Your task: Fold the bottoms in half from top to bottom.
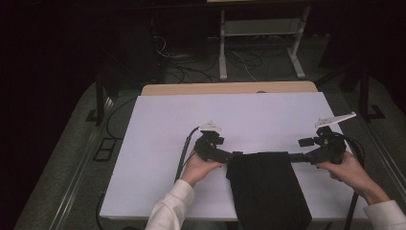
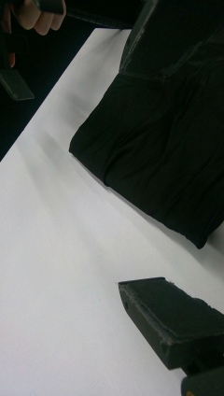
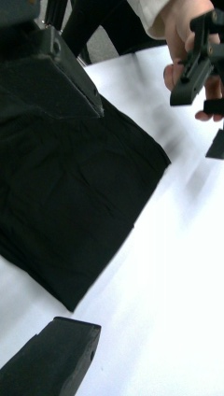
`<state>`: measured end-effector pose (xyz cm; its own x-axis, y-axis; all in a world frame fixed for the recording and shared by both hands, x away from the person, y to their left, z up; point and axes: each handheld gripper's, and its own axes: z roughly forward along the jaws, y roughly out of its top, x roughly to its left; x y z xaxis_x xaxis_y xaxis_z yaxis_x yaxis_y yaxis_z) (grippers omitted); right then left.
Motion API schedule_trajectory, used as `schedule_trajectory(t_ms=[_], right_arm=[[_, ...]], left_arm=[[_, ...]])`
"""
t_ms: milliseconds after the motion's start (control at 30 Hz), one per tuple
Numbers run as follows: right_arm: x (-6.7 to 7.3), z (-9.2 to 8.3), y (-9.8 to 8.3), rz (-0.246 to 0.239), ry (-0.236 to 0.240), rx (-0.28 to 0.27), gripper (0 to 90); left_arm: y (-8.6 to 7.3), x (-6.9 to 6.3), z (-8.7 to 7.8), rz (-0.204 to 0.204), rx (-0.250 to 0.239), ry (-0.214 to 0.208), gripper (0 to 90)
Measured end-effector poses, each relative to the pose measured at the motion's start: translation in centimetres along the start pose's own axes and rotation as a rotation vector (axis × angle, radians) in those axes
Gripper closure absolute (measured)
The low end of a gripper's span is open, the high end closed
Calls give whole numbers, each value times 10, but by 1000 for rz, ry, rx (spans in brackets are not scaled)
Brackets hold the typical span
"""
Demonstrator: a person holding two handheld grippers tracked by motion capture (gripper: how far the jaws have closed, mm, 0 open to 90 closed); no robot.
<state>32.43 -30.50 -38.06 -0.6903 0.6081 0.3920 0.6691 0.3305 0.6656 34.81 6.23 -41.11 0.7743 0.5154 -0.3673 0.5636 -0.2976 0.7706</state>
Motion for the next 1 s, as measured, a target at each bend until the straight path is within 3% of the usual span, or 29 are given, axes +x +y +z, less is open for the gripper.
schedule_trajectory(t_ms=[467, 1000], right_arm=[[-29, 6, 0, 54, -19, -38, 0], [-50, 25, -3, 91, -69, -11, 8]], left_arm=[[-2, 11, 1, -18, -5, 23, 0], [-13, 27, 10, -61, 14, 43, 0]])
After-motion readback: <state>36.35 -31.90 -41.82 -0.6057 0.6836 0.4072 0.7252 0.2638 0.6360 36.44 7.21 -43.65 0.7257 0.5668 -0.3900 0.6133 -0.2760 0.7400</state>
